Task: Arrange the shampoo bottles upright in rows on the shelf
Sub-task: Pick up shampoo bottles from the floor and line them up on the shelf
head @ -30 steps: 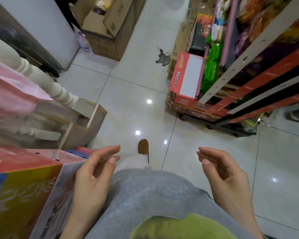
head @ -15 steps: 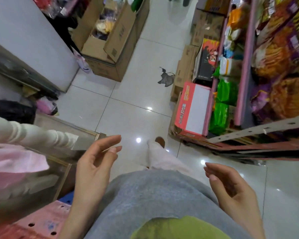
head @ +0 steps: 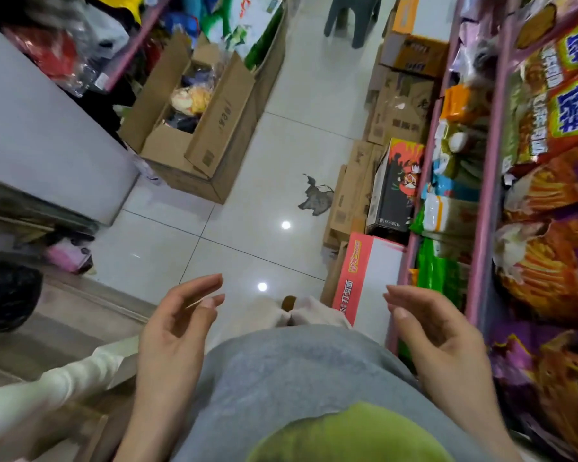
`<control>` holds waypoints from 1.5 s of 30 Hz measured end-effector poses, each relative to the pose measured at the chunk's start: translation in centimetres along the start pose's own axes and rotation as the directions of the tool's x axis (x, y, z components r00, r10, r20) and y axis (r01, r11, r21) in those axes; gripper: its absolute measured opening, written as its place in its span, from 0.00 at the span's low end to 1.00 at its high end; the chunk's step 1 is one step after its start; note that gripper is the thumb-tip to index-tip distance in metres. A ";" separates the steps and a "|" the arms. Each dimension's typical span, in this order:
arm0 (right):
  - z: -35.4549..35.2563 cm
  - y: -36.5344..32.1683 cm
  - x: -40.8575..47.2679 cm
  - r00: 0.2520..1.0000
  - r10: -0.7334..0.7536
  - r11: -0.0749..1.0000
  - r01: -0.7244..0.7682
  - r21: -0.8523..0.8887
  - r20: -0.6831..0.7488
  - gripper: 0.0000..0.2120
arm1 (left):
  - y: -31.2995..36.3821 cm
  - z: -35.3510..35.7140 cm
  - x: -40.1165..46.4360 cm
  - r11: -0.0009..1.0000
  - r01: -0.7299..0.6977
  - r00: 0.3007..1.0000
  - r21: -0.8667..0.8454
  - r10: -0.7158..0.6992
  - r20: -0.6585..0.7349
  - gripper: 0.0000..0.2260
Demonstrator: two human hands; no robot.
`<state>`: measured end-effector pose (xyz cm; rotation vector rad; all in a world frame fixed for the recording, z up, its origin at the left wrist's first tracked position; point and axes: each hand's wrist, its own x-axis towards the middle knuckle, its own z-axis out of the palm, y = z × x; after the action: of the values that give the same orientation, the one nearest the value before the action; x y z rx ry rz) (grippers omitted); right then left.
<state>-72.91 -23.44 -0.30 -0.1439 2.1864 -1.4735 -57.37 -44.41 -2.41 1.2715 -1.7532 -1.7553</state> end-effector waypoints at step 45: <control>5.8 -27.4 69.3 0.991 0.096 0.994 -0.101 -0.045 -0.098 0.14 | 30.0 25.3 69.3 0.997 -0.062 0.990 0.053 0.055 0.129 0.12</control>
<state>-135.72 -63.99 -1.10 0.0183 2.2729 -1.3992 -124.16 -87.82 -2.37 1.1405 -1.9031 -1.8009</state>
